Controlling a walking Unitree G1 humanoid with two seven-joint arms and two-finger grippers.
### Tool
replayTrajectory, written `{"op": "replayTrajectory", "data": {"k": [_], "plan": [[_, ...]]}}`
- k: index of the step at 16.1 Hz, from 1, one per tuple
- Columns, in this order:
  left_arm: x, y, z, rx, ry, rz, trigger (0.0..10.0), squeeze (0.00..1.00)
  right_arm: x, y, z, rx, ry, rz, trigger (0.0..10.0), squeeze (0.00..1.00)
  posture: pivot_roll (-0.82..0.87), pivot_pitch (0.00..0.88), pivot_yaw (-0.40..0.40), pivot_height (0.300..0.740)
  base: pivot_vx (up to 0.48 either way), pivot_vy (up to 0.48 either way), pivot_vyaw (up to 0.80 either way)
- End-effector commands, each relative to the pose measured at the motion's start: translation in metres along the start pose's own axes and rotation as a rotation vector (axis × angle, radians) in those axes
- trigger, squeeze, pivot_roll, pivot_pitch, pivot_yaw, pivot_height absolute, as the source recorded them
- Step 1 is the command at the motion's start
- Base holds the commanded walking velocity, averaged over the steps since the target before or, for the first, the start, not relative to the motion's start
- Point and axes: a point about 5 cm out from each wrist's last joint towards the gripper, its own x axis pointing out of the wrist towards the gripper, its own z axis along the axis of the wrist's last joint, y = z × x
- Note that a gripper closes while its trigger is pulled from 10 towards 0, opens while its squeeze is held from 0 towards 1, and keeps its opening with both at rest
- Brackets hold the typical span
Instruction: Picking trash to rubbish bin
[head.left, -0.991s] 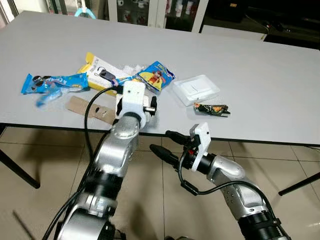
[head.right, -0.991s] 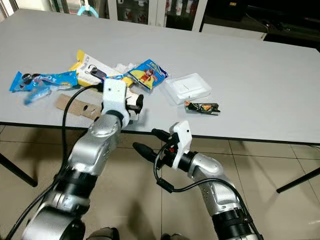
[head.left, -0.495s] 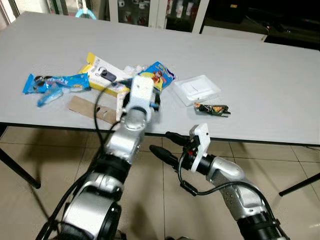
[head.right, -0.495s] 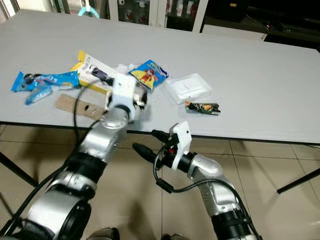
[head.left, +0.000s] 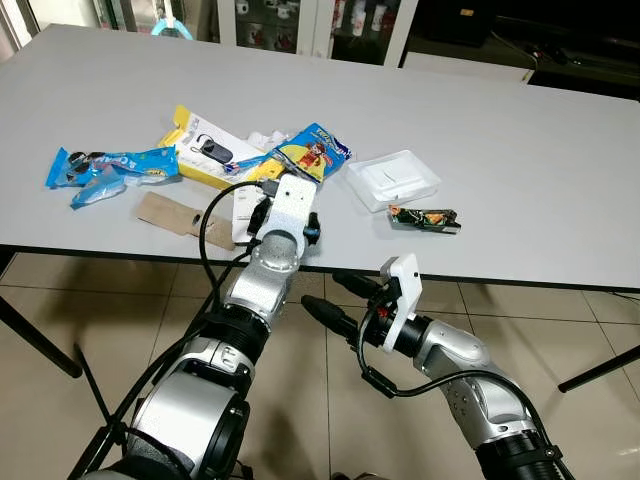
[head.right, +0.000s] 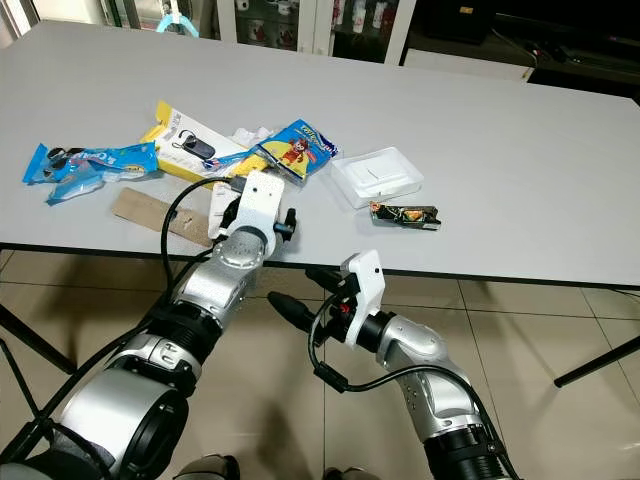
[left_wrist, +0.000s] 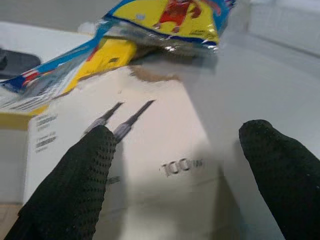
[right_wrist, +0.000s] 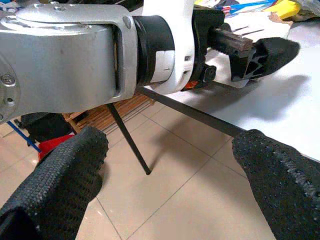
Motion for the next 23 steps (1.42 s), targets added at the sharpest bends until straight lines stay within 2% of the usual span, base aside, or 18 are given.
{"op": "replayTrajectory", "data": {"k": [1, 3, 6, 9, 13, 17, 19, 21, 23], "plan": [[0.0, -0.001, 0.005, 0.02, -0.009, 0.02, 10.0, 0.0, -0.004, -0.003, 0.003, -0.007, -0.006, -0.023, 10.0, 0.0, -0.05, 0.09, -0.095, 0.74, 0.0, 0.0, 0.0], [-0.002, 0.004, -0.001, 0.038, 0.014, 0.053, 10.0, 0.0, -0.003, -0.003, 0.003, -0.005, -0.007, -0.021, 10.0, 0.0, -0.05, 0.091, -0.092, 0.74, 0.0, 0.0, 0.0], [-0.016, 0.012, -0.012, 0.039, 0.03, 0.089, 10.0, 0.0, -0.003, -0.003, 0.003, -0.002, -0.01, -0.021, 10.0, 0.0, -0.04, 0.095, -0.091, 0.74, 0.0, 0.0, 0.0], [-0.028, 0.022, -0.011, 0.017, 0.019, 0.14, 10.0, 0.0, -0.002, -0.004, 0.002, 0.0, -0.009, -0.025, 10.0, 0.0, -0.03, 0.096, -0.092, 0.74, 0.0, 0.0, 0.0], [-0.033, 0.035, -0.001, 0.052, 0.008, 0.198, 10.0, 0.0, -0.001, -0.005, 0.003, -0.001, -0.011, -0.026, 10.0, 0.0, -0.03, 0.089, -0.089, 0.74, 0.0, 0.0, 0.0], [-0.037, 0.039, -0.02, 0.096, 0.083, 0.2, 10.0, 0.0, -0.002, -0.006, 0.002, 0.0, -0.011, -0.03, 10.0, 0.0, -0.03, 0.09, -0.089, 0.74, 0.0, 0.0, 0.0], [-0.038, 0.036, -0.016, 0.11, 0.056, 0.147, 10.0, 0.0, -0.002, -0.006, 0.002, 0.0, -0.01, -0.031, 10.0, 0.0, -0.03, 0.09, -0.088, 0.74, 0.0, 0.0, 0.0], [-0.046, 0.035, -0.003, 0.187, -0.04, 0.096, 10.0, 0.0, -0.002, -0.006, 0.001, 0.001, -0.01, -0.033, 10.0, 0.0, -0.03, 0.089, -0.087, 0.74, 0.0, 0.0, 0.0], [-0.051, 0.034, 0.002, 0.213, -0.074, 0.085, 10.0, 0.0, -0.003, -0.007, 0.001, 0.001, -0.009, -0.034, 10.0, 0.0, -0.03, 0.091, -0.088, 0.74, 0.0, 0.0, 0.0]]}}
